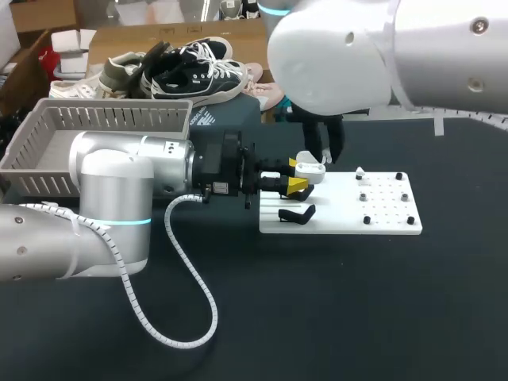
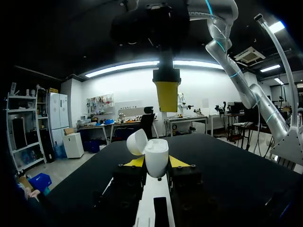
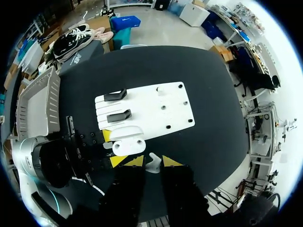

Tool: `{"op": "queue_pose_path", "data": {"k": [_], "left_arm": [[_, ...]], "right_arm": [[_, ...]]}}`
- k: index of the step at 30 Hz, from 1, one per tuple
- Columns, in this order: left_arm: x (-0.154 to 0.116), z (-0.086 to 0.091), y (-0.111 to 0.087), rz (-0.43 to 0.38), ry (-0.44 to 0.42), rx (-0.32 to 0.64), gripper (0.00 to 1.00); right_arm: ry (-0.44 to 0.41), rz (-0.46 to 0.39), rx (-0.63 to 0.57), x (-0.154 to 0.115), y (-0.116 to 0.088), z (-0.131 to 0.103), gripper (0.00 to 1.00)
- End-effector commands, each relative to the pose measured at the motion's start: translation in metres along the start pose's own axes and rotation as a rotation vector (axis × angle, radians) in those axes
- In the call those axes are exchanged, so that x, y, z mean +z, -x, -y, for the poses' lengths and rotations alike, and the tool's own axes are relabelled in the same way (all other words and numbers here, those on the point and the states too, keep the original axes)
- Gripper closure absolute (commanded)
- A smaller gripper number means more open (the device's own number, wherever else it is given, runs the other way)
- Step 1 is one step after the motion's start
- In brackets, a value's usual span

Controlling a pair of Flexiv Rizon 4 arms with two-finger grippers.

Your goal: Pick up each earbud case from the left stands, insert the matching earbuds, close the lid, and place the case in the box.

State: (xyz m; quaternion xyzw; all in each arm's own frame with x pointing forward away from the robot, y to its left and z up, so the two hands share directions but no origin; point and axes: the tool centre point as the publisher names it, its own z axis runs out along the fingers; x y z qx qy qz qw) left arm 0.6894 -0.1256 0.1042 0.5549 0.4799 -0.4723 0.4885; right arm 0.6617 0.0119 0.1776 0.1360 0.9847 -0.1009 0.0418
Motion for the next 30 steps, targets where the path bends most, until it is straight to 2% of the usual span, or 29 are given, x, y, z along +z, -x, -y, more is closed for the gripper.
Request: {"op": "queue_pose_path", "data": {"k": [1, 5, 9, 14, 27, 30], "left_arm": [[0.0, -0.001, -0.001, 0.002, -0.001, 0.001, 1.0], [0.0, -0.001, -0.001, 0.002, -0.001, 0.001, 1.0], [0.0, -0.001, -0.001, 0.002, -0.001, 0.001, 1.0], [0.0, -0.001, -0.001, 0.002, -0.001, 0.001, 1.0], [0.0, -0.001, -0.001, 0.002, -0.001, 0.001, 1.0], [0.0, -0.001, -0.001, 0.002, -0.001, 0.001, 1.0]], "right_arm": [[-0.019, 0.0, 0.06, 0.002, 0.001, 0.0, 1.0], [-0.014, 0.005, 0.218, 0.003, 0.012, -0.003, 1.0], [0.017, -0.032, 0.285, 0.006, 0.014, -0.004, 1.0], [0.094, -0.105, 0.302, 0.004, 0.012, -0.007, 1.0], [0.09, -0.102, 0.305, 0.004, 0.012, -0.007, 1.0], [0.069, -0.057, 0.277, 0.006, 0.009, -0.011, 1.0]]}}
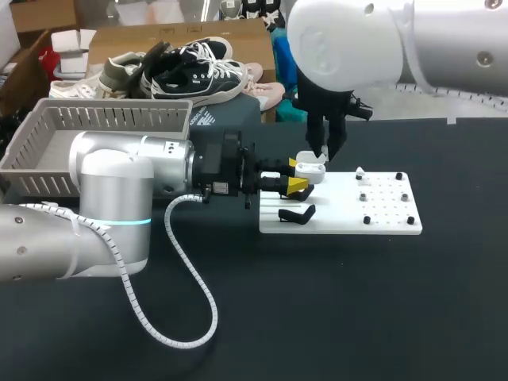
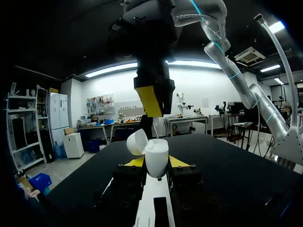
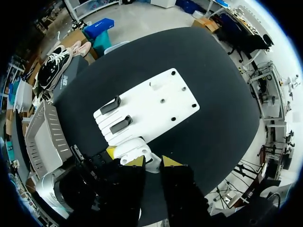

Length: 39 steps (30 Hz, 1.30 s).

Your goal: Pick up each earbud case from the left stands, insert the matching earbuds, close the lid, and place the case in the box.

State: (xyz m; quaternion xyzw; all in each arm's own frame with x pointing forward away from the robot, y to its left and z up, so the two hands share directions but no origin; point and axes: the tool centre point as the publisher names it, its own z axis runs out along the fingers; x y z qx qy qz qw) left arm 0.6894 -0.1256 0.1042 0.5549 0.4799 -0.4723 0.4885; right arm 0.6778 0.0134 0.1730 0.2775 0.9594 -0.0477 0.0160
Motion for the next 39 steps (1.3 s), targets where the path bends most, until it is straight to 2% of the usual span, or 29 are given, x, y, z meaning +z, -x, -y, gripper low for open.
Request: {"op": "queue_pose_path", "data": {"k": [1, 39], "left_arm": [[0.0, -0.001, -0.001, 0.002, -0.001, 0.001, 1.0], [0.0, -0.001, -0.001, 0.002, -0.001, 0.001, 1.0]], "right_arm": [[-0.006, 0.034, -0.019, 0.002, -0.007, -0.003, 1.0], [-0.052, 0.014, -0.088, 0.014, -0.011, -0.014, 1.0]]}}
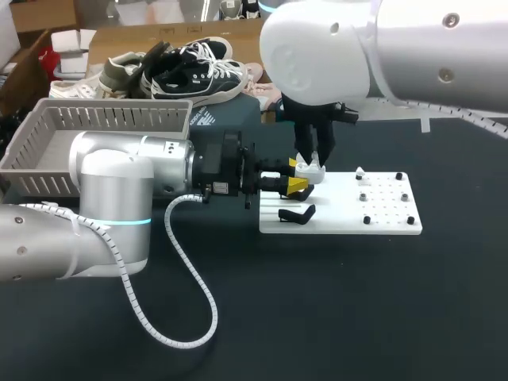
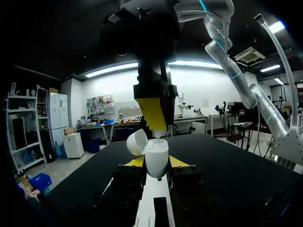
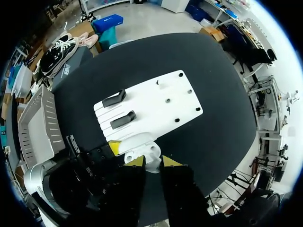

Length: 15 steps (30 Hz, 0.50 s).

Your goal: Pick up each earbud case from the left stands, insert the matching earbuds, close the lid, and place the case in the box.

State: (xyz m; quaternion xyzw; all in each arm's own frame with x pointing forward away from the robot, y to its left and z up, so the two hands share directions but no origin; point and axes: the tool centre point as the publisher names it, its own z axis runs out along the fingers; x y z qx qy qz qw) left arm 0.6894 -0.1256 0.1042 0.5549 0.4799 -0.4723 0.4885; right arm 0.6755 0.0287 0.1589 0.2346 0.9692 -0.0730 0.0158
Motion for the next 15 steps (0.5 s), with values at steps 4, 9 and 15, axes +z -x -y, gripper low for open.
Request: {"op": "queue_pose_path", "data": {"k": [4, 9, 15], "left_arm": [[0.0004, -0.0012, -0.0007, 0.002, -0.001, 0.001, 1.0], [0.0004, -0.0012, -0.0007, 0.002, -0.001, 0.001, 1.0], [0.0004, -0.0012, -0.0007, 0.002, -0.001, 0.001, 1.0]], "right_arm": [[-0.01, -0.007, 0.0, 0.0044, 0.0009, 0.0003, 1.0], [-0.012, -0.006, 0.002, 0.006, 0.0021, 0.0014, 1.0], [-0.01, -0.003, 0.0, 0.0071, 0.0036, 0.0013, 1.0]]}}
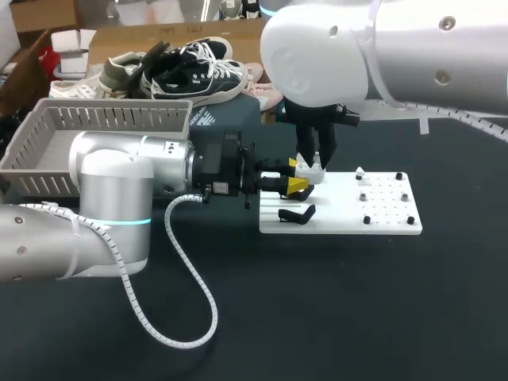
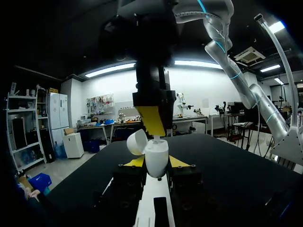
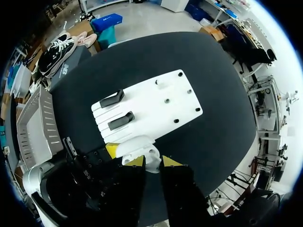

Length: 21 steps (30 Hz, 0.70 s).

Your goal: Pick up each earbud case from the left stands, insert the matching earbuds, close the lid, and place the case in the box.

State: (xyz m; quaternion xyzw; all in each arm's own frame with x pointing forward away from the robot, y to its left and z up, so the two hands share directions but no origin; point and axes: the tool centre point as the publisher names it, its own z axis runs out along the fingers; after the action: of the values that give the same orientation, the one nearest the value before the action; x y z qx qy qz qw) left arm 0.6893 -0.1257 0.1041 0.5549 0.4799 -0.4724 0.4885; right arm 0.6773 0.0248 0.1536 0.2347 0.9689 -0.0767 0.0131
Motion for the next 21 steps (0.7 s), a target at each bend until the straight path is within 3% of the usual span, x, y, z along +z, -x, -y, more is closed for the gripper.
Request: {"op": "queue_pose_path", "data": {"k": [1, 21], "left_arm": [[0.0004, -0.0012, -0.0006, 0.002, -0.001, 0.001, 1.0], [0.0004, -0.0012, -0.0006, 0.002, -0.001, 0.001, 1.0]], "right_arm": [[-0.001, 0.001, -0.001, 0.0014, 0.0007, -0.0008, 1.0], [-0.03, 0.008, -0.014, 0.0046, 0.0022, -0.0042, 0.97]]}}
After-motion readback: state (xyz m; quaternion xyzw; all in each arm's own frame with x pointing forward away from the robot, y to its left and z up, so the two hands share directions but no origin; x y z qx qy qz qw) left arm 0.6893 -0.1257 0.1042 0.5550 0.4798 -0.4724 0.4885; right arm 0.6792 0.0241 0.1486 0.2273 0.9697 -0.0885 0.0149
